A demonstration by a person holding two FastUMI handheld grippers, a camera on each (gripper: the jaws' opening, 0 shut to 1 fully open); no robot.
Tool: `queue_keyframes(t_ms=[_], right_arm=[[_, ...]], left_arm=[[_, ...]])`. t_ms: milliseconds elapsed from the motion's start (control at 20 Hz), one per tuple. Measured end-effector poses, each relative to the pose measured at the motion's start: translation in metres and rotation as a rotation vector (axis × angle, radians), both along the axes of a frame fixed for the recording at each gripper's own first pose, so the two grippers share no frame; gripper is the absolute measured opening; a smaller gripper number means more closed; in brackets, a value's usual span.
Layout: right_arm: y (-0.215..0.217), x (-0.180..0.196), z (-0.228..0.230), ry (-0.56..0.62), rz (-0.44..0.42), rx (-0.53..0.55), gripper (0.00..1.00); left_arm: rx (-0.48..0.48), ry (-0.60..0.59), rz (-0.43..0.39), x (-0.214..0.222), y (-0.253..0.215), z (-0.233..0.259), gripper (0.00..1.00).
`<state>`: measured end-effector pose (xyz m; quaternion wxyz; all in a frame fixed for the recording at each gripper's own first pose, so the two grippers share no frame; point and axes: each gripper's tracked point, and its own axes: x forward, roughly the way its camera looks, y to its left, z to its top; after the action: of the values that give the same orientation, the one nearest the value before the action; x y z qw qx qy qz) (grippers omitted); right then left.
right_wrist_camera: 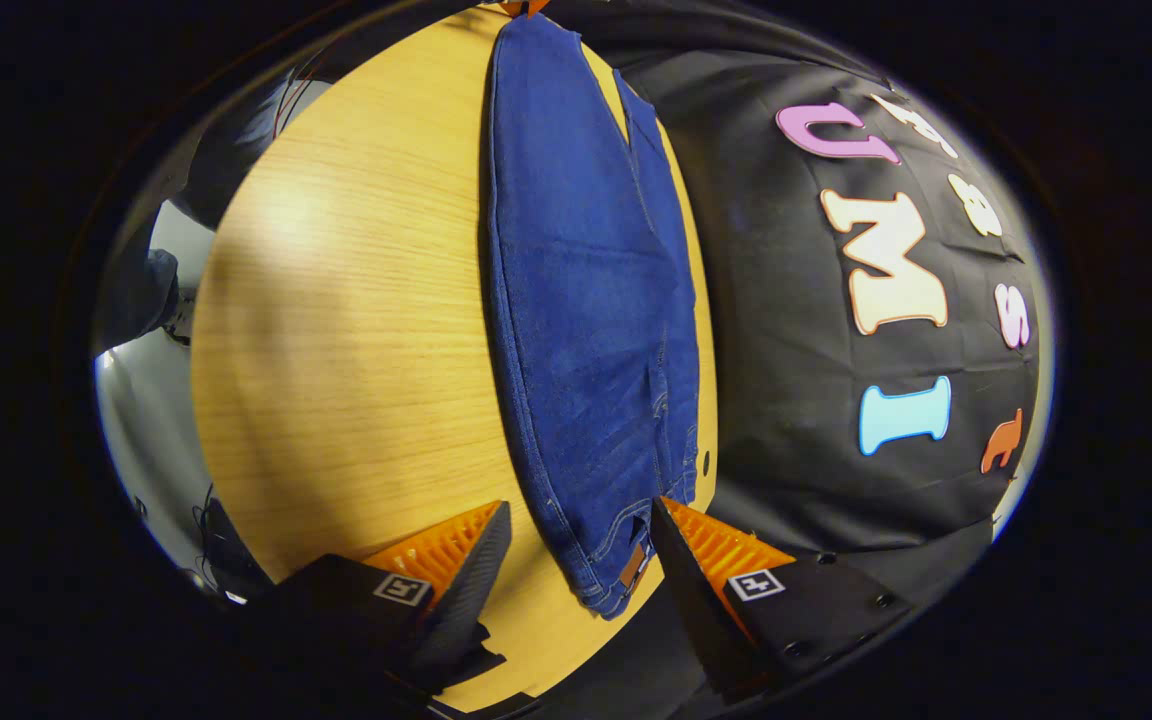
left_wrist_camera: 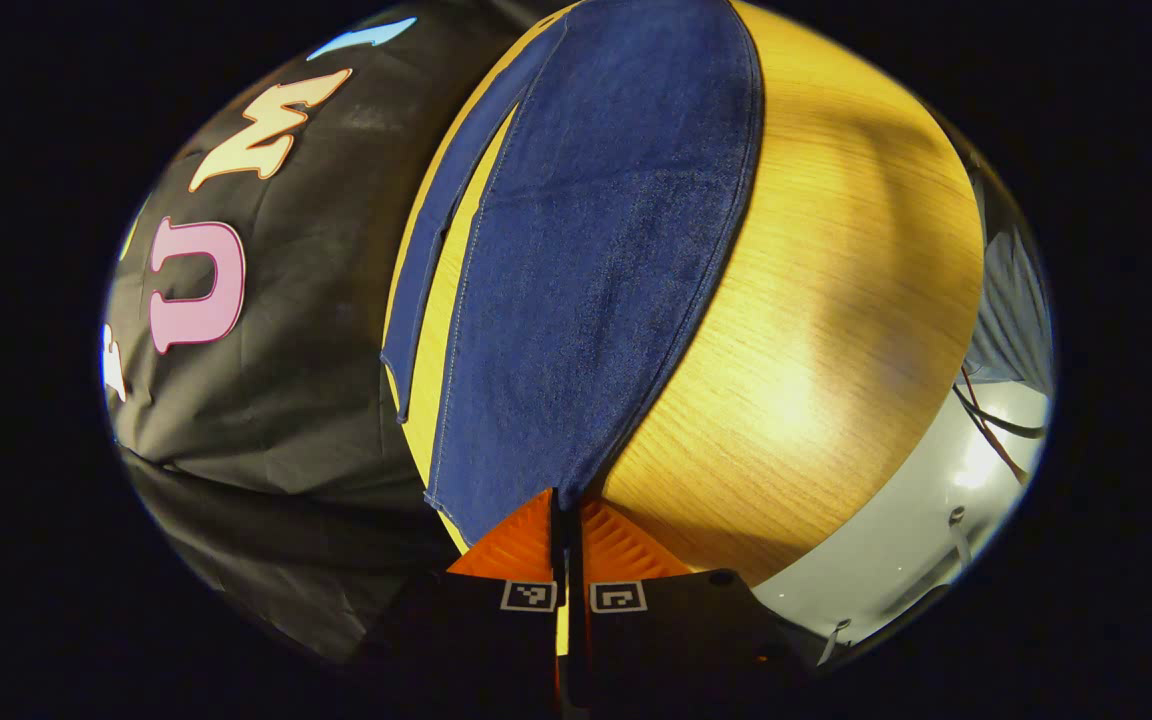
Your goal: Grasp the waist and the cuffs of the jeans and fold them to make the two legs overlap; first hold the waist and fold one-third of the jeans toward the cuffs, then hold the cuffs and fold the remaining one-third in the same direction to finish folding.
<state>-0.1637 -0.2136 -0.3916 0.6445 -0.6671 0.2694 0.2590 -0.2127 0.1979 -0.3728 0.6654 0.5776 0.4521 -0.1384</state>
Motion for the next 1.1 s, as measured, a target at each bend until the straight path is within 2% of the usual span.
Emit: queue_keyframes(t_ms=[100,200,250,400,600,800,1100], right_arm=[[0.001,0.014,-0.006,-0.010,-0.019,-0.003,0.88],[0.000,0.018,-0.011,-0.003,-0.044,-0.002,0.75],[0.000,0.017,-0.016,0.017,-0.056,-0.005,0.72],[0.001,0.014,-0.029,0.056,-0.105,0.007,0.28],[0.002,0.021,-0.027,0.061,-0.189,0.074,0.04],[0.008,0.034,0.003,0.001,-0.279,0.167,0.03],[0.027,0.092,0.062,-0.151,-0.390,0.299,0.03]], left_arm=[[0.000,-0.003,0.004,0.000,0.000,-0.001,0.00],[-0.003,-0.005,0.014,0.000,0.000,-0.001,0.00],[-0.005,-0.006,0.018,0.000,0.000,-0.001,0.00],[-0.014,-0.008,0.039,0.000,0.000,-0.002,0.00],[-0.059,-0.011,0.090,0.001,0.000,-0.002,0.00],[-0.194,0.013,0.258,0.006,-0.004,0.006,0.00],[-0.212,-0.068,0.320,0.059,0.008,0.060,0.00]])
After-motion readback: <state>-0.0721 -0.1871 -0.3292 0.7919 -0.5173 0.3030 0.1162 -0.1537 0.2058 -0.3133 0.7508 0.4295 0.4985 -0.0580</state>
